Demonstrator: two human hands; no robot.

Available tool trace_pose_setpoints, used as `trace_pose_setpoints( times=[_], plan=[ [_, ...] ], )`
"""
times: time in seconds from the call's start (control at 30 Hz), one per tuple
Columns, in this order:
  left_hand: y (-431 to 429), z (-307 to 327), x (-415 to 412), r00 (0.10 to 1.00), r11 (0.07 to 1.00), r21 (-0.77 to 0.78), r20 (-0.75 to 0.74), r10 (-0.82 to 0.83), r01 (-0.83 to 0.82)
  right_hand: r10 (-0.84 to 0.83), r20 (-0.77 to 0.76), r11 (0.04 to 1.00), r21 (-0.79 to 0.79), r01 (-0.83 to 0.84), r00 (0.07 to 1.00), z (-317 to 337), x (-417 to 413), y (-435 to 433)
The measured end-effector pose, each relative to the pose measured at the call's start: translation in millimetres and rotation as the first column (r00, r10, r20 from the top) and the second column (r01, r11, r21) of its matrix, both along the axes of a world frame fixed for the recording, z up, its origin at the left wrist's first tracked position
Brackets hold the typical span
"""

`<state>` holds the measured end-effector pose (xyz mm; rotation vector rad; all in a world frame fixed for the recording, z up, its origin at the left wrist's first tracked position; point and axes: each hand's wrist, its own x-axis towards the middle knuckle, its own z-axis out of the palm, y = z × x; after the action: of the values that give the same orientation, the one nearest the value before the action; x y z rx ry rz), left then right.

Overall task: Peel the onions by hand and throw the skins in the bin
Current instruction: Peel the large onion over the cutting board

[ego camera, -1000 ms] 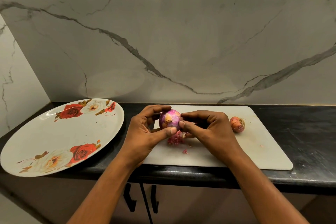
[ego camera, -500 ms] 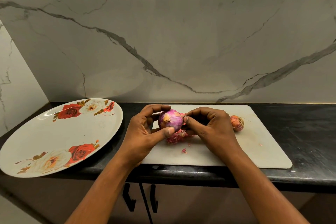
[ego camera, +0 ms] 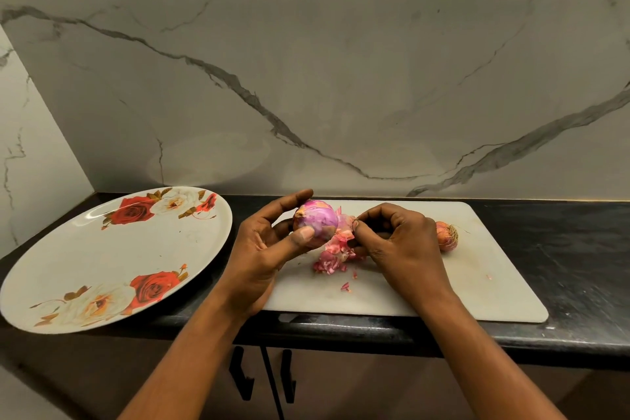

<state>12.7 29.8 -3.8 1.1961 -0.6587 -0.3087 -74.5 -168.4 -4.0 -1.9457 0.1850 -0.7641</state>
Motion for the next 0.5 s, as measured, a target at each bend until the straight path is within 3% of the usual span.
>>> trace_pose_setpoints(
  times=[0.23, 0.5],
  plan=[
    [-1.2, 3.7, 0.6, 0.994, 0.997, -0.063, -0.104, 0.045, -0.052, -0.075, -0.021, 0.986, -0.148, 0.071, 0.997, -0.6, -0.4, 3.9],
    [0.3, 8.9, 2.8, 0.954, 0.972, -0.222, -0.300, 0.003, -0.073, -0.089, -0.014, 0.984, -0.153, 0.085, 0.996, 0.2, -3.5, 2.7]
  ],
)
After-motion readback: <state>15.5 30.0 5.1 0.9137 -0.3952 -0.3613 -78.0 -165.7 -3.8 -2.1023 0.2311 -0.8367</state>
